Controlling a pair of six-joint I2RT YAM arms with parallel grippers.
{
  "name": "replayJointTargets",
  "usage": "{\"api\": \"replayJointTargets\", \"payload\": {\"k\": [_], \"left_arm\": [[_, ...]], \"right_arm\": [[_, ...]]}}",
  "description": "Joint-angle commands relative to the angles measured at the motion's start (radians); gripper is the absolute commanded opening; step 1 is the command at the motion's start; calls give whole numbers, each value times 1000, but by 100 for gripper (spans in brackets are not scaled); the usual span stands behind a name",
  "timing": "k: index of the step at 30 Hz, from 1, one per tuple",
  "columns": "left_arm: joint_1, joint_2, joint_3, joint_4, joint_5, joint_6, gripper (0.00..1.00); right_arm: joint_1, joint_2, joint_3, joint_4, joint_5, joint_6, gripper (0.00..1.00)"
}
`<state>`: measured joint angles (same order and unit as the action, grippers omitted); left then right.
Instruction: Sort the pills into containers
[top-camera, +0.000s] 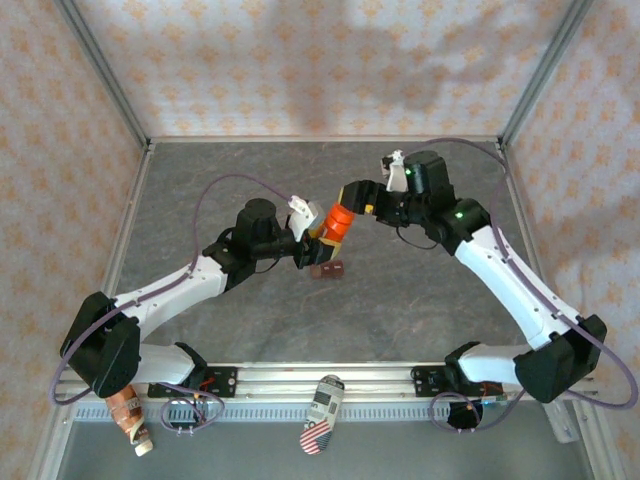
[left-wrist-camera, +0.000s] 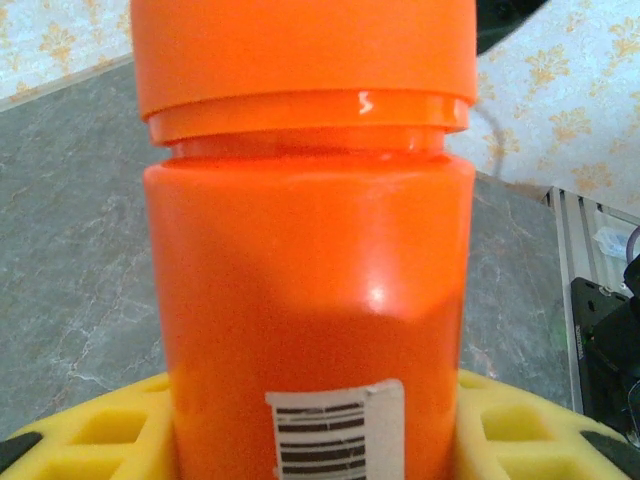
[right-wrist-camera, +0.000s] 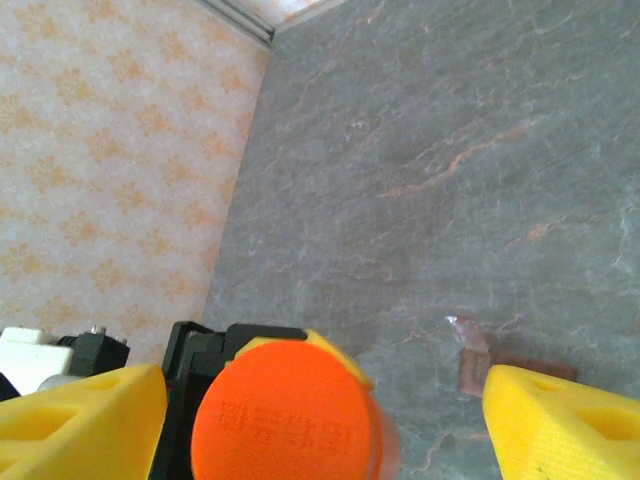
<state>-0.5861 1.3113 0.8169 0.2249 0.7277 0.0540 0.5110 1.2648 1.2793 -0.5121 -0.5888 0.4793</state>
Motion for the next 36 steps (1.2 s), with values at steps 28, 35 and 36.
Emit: {"api": "replayJointTargets", "payload": {"k": [28, 35, 36], "left_arm": [[8, 6, 40, 48, 17, -11, 0], [9, 9, 26, 124, 104, -99, 0], [9, 9, 25, 130, 116, -110, 0]], "right_arm": [[80, 67, 77, -46, 78, -115, 40], [18, 15, -15, 6, -87, -546, 39], [-4, 13, -25, 27, -131, -550, 39]]}}
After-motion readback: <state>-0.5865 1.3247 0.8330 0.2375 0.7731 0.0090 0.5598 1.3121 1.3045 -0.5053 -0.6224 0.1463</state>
